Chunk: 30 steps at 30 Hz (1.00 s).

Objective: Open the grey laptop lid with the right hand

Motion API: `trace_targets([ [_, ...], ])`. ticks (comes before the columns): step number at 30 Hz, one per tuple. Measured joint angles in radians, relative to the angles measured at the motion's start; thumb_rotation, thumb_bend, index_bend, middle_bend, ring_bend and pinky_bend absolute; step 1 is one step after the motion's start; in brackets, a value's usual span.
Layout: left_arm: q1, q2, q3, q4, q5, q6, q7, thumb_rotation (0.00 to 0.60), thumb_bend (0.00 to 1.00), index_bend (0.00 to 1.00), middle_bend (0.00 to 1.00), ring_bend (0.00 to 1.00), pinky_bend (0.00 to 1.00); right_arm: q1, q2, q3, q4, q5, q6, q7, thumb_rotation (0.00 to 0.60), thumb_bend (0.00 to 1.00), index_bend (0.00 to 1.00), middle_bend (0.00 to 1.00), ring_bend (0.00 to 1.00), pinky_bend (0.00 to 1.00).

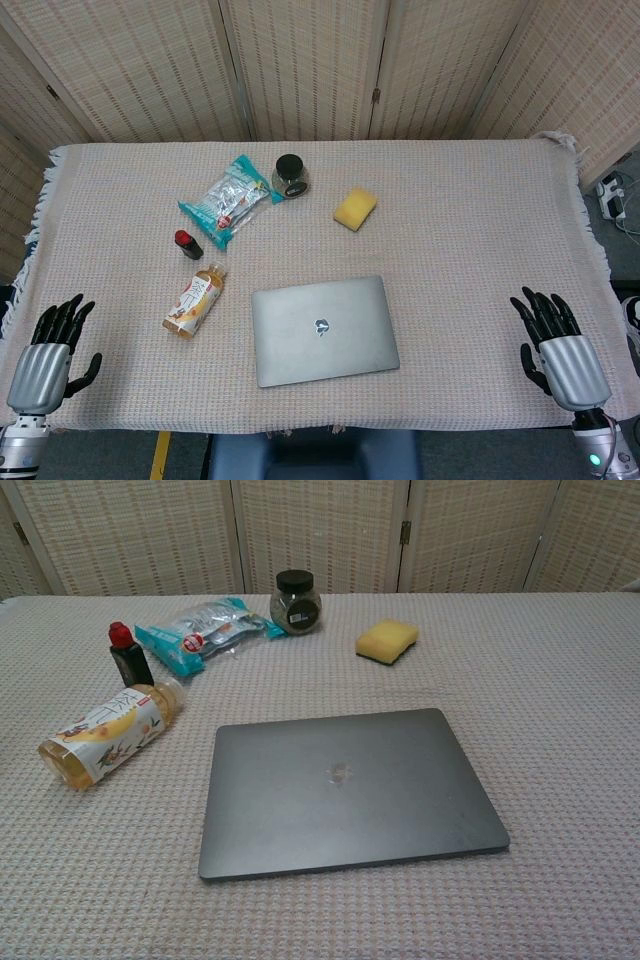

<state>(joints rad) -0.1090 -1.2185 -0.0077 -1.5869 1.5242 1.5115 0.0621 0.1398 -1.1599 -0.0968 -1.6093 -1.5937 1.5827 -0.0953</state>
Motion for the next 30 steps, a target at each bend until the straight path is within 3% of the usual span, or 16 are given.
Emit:
trace_targets([
  [9,-0.001,-0.002,0.002,0.016,0.015,-0.006,-0.024,0.6,0.48,0.07,0.03,0.0,0.0,0.011,0.001,0.012,-0.028,-0.048,-0.041,-0.044,0.6,0.58,0.0,0.0,0.0,0.0],
  [13,-0.002,0.0,0.009,0.026,0.03,-0.01,-0.036,0.6,0.48,0.07,0.02,0.0,0.0,0.034,-0.001,0.014,-0.039,-0.079,-0.08,-0.073,0.6,0.42,0.0,0.0,0.0,0.0],
  [16,-0.002,0.001,0.011,0.028,0.04,-0.009,-0.04,0.6,0.48,0.07,0.03,0.0,0.0,0.06,-0.009,0.016,-0.05,-0.097,-0.13,-0.103,0.6,0.35,0.0,0.0,0.0,0.0],
  [23,-0.008,0.001,0.025,0.028,0.082,-0.009,-0.036,0.6,0.48,0.07,0.03,0.0,0.0,0.161,-0.066,0.025,-0.081,-0.12,-0.326,-0.167,0.6,0.35,0.0,0.0,0.0,0.0],
  [30,-0.011,0.004,0.037,0.028,0.108,-0.011,-0.035,0.6,0.48,0.07,0.03,0.0,0.0,0.3,-0.202,0.06,-0.063,-0.098,-0.557,-0.237,0.6,0.34,0.0,0.0,0.0,0.0],
])
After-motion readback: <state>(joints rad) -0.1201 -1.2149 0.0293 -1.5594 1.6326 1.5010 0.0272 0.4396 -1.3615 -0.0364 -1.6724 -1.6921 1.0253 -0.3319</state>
